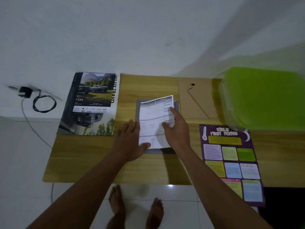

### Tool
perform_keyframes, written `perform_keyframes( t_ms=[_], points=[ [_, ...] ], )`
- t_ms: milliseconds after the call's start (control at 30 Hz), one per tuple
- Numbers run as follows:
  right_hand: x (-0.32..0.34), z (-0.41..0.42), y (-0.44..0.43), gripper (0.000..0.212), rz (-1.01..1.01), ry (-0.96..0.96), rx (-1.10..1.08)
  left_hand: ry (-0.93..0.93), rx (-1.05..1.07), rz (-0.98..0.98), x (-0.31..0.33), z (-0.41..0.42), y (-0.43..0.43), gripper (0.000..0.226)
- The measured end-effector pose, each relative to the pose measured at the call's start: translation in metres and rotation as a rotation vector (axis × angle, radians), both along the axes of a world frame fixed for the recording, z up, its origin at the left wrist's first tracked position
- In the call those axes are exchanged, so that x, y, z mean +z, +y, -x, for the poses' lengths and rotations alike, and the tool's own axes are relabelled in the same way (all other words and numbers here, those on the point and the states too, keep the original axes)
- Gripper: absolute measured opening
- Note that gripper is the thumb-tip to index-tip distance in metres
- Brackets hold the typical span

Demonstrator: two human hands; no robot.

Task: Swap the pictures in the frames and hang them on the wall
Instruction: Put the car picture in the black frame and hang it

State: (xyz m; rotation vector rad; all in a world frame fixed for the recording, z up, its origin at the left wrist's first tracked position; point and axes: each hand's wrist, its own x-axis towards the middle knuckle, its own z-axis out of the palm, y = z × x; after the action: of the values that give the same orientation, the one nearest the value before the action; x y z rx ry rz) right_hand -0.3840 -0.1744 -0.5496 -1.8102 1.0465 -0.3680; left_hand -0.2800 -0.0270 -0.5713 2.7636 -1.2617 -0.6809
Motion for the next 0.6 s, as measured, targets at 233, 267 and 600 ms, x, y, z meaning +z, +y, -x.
perform_keyframes(
  t_ms=[233,267,600],
  points=[
    [0.015,0.009,-0.007,0.049,-0.366,-0.268,-0.156,0.272,0.3,0.489,0.021,0.001,-0.009,0.052],
    [0.018,0.011,-0.007,0.048,-0.374,-0.282,-0.156,0.336,0.358,0.581,0.03,0.002,-0.011,0.043],
    [0.086,-0.006,0.004,0.046,-0.071,-0.11,0.015,-0.04,0.17,0.952,0.099,0.02,-0.007,0.024]
  ],
)
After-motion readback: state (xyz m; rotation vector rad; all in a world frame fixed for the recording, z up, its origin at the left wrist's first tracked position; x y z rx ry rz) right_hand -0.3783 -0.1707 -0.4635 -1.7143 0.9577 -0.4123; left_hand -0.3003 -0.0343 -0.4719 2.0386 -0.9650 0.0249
